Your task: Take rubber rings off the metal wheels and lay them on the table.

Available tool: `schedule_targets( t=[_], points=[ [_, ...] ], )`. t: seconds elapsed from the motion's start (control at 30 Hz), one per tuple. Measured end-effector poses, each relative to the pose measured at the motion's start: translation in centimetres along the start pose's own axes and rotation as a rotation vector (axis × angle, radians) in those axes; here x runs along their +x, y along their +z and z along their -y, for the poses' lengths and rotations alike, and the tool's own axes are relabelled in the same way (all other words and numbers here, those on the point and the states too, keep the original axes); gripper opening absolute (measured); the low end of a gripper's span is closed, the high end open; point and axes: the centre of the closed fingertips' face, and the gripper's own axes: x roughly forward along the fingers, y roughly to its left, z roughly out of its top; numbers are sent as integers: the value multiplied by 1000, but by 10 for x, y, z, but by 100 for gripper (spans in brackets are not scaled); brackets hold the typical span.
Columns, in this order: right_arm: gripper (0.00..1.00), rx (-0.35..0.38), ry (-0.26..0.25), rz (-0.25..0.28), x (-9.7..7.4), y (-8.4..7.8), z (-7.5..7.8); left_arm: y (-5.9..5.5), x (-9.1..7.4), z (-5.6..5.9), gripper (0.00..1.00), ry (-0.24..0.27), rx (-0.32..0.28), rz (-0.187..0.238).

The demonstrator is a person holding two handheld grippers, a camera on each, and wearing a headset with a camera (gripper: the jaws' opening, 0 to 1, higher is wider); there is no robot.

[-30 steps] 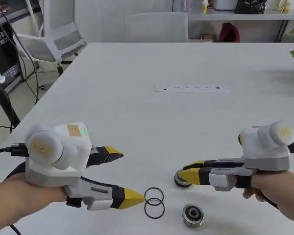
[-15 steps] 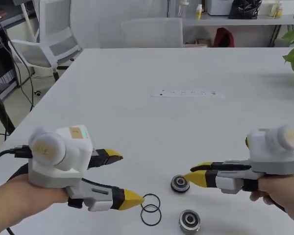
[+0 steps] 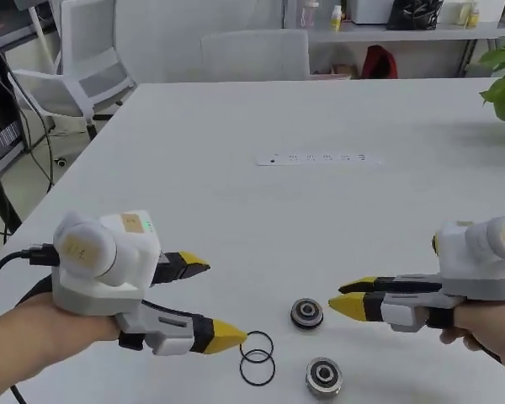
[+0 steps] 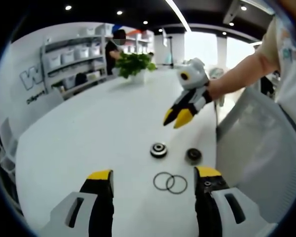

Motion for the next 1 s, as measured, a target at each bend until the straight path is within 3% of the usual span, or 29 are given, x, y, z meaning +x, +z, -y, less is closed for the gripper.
schedule_targets(
  t=[0.4,1.0],
  points=[
    [24,6,-4,6,0,-13,7,1,11,-6,67,-7,1,-4],
    [27,-39,-25,9,-11,-12,12,12,34,-7,66,-27,10,13]
  ],
)
